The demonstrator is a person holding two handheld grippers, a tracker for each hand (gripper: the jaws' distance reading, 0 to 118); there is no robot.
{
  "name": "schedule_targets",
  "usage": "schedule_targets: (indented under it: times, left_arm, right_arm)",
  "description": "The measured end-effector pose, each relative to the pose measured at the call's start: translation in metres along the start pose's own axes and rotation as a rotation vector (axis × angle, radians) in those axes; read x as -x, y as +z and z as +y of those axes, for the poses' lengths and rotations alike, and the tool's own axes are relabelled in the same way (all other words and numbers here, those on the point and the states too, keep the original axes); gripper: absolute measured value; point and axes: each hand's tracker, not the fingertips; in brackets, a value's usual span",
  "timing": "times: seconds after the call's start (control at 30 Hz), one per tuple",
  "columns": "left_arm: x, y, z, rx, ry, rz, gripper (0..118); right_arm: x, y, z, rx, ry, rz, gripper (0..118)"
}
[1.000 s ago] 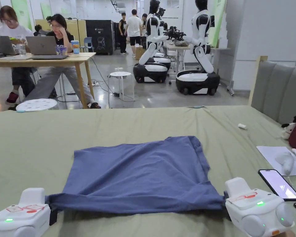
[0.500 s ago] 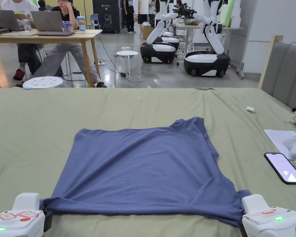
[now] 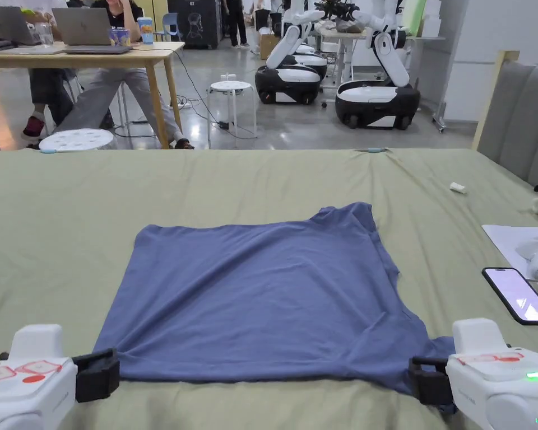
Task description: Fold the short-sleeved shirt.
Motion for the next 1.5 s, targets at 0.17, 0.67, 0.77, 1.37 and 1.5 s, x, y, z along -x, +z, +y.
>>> schedule_targets:
  times: [0.17,0.67,0.77,1.37,1.5]
  left_arm:
    - [-0.014,0.000,0.009,-0.035,-0.014,-0.024,0]
    - [0.004,-0.016,-0.008,0.085,0.003,-0.017,90]
    - [0.000,-0.022,-0.015,0.111,-0.004,-0.005,90]
    - [0.005,-0.031,-0.020,0.113,0.019,-0.059,3]
    - [0.002,-0.028,-0.015,0.096,0.017,-0.065,3]
  right_arm:
    - [0.021,-0.007,0.011,-0.065,-0.005,-0.021,0]
    - [0.043,-0.008,0.013,-0.047,0.034,0.055,0]
    - [0.047,-0.010,0.011,-0.039,0.036,0.061,0]
    - [0.038,-0.003,0.003,-0.007,0.009,0.073,7]
    - [0.023,-0.001,-0.012,0.020,-0.046,0.104,107]
